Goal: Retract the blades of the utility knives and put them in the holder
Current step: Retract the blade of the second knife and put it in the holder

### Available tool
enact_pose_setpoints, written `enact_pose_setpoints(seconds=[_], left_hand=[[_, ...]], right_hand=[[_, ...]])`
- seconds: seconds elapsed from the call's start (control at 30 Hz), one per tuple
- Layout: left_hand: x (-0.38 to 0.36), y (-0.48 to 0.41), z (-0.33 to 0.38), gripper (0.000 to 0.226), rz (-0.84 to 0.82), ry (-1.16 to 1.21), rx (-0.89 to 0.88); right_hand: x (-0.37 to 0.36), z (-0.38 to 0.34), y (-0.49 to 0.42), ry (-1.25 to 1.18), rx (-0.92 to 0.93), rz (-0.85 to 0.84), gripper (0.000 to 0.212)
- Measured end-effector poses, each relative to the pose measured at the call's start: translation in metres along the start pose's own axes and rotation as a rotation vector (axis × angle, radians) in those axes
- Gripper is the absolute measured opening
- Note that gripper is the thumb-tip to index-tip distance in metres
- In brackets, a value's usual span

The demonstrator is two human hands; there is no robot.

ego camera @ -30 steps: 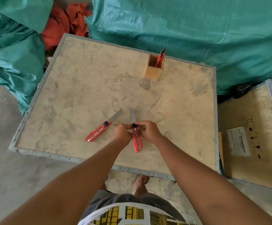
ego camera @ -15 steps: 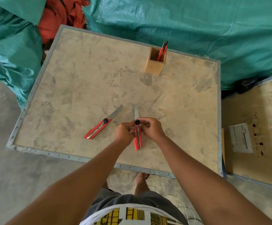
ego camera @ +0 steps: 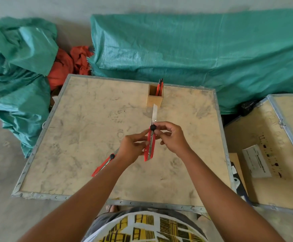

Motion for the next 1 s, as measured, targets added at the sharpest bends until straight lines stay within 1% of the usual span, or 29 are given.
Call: enact_pose_setpoints(seconds=[0.13,0.3,0.47,0.6,0.8,1.0], left_hand=[[0.005,0.003,0.024,0.046,-0.005,0.023,-0.061],[0.011,-0.001,0.045,0.044,0.006,0.038,-0.115],[0.017,-0.004,0.058,0.045,0.016,0.102,-0.127],[0.023,-0.006,0.066,0.047,0.032,0.157,-0.139],[0.031,-0.008,0.075,0.047,0.038,0.2,-0.168],[0.029,-0.006,0.076,0.046,0.035,0.196,-0.19]], right_hand=[[0.008,-0.026,-0.006,0.028,0.087,-0.026,0.034],[0.013,-0.05,-0.01,0.063,0.186,-0.063,0.028],[0.014,-0.055,-0.008,0.127,0.22,-0.113,0.029],[0.011,-0.055,-0.001,0.179,0.208,-0.149,0.027],[0.006,-0.054,0.009,0.177,0.188,-0.169,0.025],[0.005,-0.06,0.012,0.17,0.228,-0.166,0.033]])
Point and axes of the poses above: each hand's wrist, its own y-axis away from the middle knuckle, its own x-axis out of the back of the hand, z = x × y, the point moved 2 cm from there along -y, towards the middle knuckle, and after that the axes turned 10 degrees about -y, right-handed, at the moved point
